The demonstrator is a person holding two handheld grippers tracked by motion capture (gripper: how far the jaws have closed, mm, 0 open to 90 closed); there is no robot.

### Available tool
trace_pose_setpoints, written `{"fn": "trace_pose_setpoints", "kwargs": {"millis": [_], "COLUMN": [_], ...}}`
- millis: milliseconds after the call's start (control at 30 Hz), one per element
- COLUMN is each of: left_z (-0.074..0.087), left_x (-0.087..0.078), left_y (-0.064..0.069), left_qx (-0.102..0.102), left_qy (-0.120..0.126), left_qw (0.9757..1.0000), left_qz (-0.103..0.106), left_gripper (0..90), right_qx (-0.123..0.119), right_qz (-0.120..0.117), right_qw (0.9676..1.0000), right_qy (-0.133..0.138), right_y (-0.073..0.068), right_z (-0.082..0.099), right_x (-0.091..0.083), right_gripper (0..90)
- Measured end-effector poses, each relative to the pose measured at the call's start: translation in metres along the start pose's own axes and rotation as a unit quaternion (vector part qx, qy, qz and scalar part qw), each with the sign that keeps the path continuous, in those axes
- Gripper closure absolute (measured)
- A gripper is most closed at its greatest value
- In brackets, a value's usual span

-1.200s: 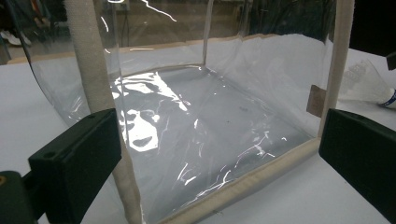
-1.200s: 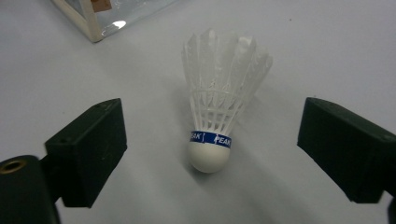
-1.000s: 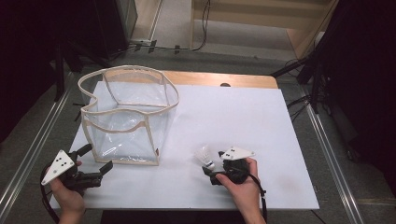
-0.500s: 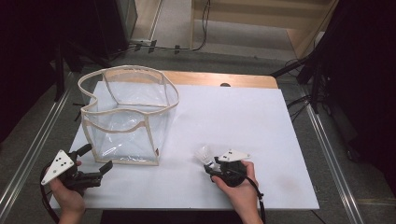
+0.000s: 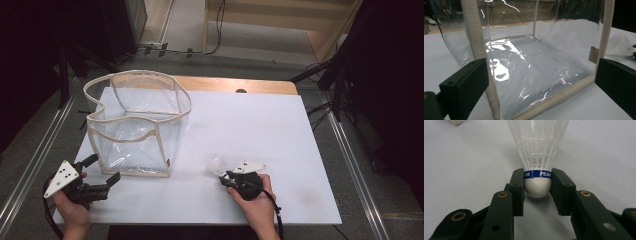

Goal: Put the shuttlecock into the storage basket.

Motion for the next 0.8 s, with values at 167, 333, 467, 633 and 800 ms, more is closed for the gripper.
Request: {"fn": "trace_pose_setpoints", "kwargs": {"millis": [167, 333, 467, 633, 800], "left_z": [0.000, 0.000, 0.001, 0.000, 0.000], "left_x": [0.000, 0.000, 0.000, 0.000, 0.000], "left_y": [0.000, 0.000, 0.001, 0.001, 0.001], "left_qx": [0.001, 0.001, 0.001, 0.001, -0.001], "left_qy": [-0.001, -0.001, -0.003, -0.002, -0.001], "left_qw": [1.0000, 1.0000, 1.0000, 1.0000, 1.0000], "left_qz": [-0.002, -0.002, -0.002, -0.003, -0.003], "left_gripper": [0.0, 0.0, 0.0, 0.0, 0.0], "right_qx": [0.001, -0.001, 0.003, 0.006, 0.005], "right_qz": [-0.002, 0.000, -0.003, -0.007, -0.007], "right_qw": [1.0000, 0.9998, 0.9996, 0.9993, 0.9991], "right_qy": [0.007, 0.020, 0.029, 0.036, 0.041], "right_y": [0.000, 0.005, 0.009, 0.010, 0.010], "right_z": [-0.004, -0.011, -0.017, -0.024, -0.030], "right_x": [-0.003, -0.010, -0.014, -0.016, -0.017], "right_gripper": [62.7, 62.7, 62.7, 62.7, 62.7]}}
Point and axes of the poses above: each handheld gripper's, and its own axes: x roughly forward along the jaws, z roughly out of its underside, y roughly to its right, the point moved 7 cm from there along x, roughly forward along the jaws, and after that the axes turned 12 degrees about z, right-handed, at the moved point
